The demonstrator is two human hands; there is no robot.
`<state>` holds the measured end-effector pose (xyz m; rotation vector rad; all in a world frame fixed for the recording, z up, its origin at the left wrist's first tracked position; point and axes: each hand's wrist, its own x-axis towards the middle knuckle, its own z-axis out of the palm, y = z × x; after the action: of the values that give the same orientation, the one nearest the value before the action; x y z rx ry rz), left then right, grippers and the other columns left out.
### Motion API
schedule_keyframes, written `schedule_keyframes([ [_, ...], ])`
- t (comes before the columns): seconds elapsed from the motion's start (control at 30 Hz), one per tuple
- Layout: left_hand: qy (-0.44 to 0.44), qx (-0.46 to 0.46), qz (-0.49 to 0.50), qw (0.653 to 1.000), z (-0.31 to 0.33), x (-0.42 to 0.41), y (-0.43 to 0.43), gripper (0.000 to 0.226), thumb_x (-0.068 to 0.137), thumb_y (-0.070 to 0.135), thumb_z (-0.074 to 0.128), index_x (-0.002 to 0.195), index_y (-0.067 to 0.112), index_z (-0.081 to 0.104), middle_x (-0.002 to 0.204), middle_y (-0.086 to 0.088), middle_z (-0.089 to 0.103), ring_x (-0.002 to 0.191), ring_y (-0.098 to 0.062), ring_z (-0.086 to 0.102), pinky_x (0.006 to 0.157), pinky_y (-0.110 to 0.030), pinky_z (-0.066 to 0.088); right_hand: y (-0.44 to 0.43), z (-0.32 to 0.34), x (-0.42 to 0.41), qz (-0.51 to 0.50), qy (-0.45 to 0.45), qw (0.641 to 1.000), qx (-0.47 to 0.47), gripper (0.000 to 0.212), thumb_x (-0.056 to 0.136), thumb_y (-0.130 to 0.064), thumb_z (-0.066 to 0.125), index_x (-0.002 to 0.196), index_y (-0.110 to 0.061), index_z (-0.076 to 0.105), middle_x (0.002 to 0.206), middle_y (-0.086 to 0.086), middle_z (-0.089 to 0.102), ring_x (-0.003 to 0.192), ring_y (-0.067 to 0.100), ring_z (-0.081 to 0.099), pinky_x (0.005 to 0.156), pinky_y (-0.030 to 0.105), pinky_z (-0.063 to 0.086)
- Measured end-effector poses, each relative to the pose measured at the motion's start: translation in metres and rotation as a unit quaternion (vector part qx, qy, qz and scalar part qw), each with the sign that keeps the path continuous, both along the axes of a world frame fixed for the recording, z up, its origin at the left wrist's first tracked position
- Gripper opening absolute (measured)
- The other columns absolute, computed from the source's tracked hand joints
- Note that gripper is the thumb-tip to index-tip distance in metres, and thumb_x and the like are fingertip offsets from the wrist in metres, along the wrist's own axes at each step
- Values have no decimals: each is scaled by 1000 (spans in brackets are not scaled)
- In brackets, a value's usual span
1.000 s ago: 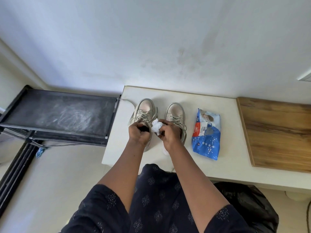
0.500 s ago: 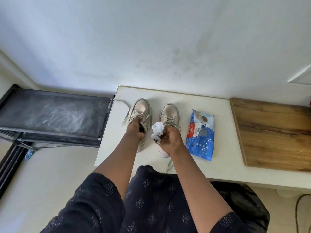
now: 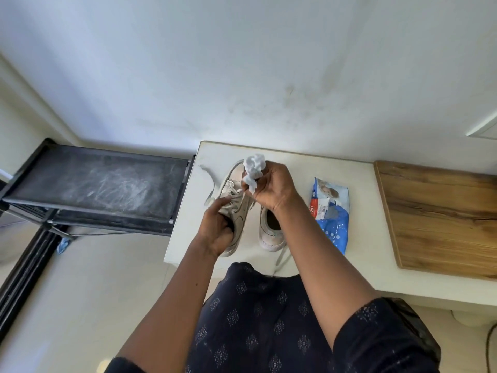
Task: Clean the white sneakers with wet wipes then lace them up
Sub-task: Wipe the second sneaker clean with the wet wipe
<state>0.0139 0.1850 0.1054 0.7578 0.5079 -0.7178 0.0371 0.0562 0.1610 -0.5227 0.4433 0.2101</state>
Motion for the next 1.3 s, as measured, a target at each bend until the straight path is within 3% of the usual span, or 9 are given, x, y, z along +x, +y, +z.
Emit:
schedule_keyframes([
  [0.17,-34,37,-21,999,13,-17,0,14,78,-2,62,89,2,68,78,-12,72,65,-18,69,67,-24,56,2,38,25,80,71,974,-200,26,78,8,30,61,-3,45,56,9,42,36,11,31,34,16,30],
  [0.33,-28,33,-37,998,29,-34,10,16,85,-7,52,94,-1,63,81,-15,72,68,-21,70,69,-29,58,6,53,15,148,67,848,-505,21,66,14,37,53,-2,41,53,6,32,39,15,33,45,21,27],
  [0.57,7,-110,-35,993,54,-54,31,44,70,10,75,109,-6,64,103,-21,67,87,-28,69,84,-41,55,-16,56,-47,-92,-41,895,-435,27,77,8,51,88,-9,69,71,7,67,59,20,63,54,25,50],
  [0.73,-56,-228,-18,972,62,-65,36,67,43,3,92,104,-11,66,110,-26,65,100,-32,67,90,-42,52,1,50,-103,-148,-160,601,-769,18,79,-1,67,96,-2,72,91,10,71,77,5,60,72,4,44],
  [0.83,-99,-171,-41,979,67,-65,29,96,49,-14,78,136,-8,39,130,-29,51,117,-36,56,99,-46,45,14,38,-115,-114,-243,419,-867,29,73,14,63,100,3,69,102,16,66,92,26,62,83,25,49],
  [0.97,-83,-157,-47,983,80,-76,15,50,65,-9,50,115,-6,55,103,-23,61,89,-29,65,93,-36,48,25,38,-123,-121,-244,400,-875,33,67,18,54,93,4,70,93,14,67,89,29,60,74,34,56],
  [1.13,-65,-240,-27,968,80,-78,10,49,53,-3,73,100,-5,59,91,-10,55,80,-12,57,90,-8,39,47,44,-149,-129,-301,414,-849,21,78,3,51,83,1,71,85,10,69,83,26,64,78,29,51],
  [1.23,-84,-229,-14,970,89,-84,8,16,73,14,60,83,1,62,78,-9,60,69,-16,61,74,-16,50,54,38,-173,-91,-351,382,-850,22,79,4,50,84,1,71,90,10,70,86,24,63,82,26,48],
  [1.3,-85,-226,-25,970,93,-86,7,43,87,35,48,103,-4,60,94,-15,64,88,-21,63,96,-23,46,49,40,-176,-62,-375,337,-861,25,82,0,47,90,1,71,96,11,70,92,25,63,88,27,46],
])
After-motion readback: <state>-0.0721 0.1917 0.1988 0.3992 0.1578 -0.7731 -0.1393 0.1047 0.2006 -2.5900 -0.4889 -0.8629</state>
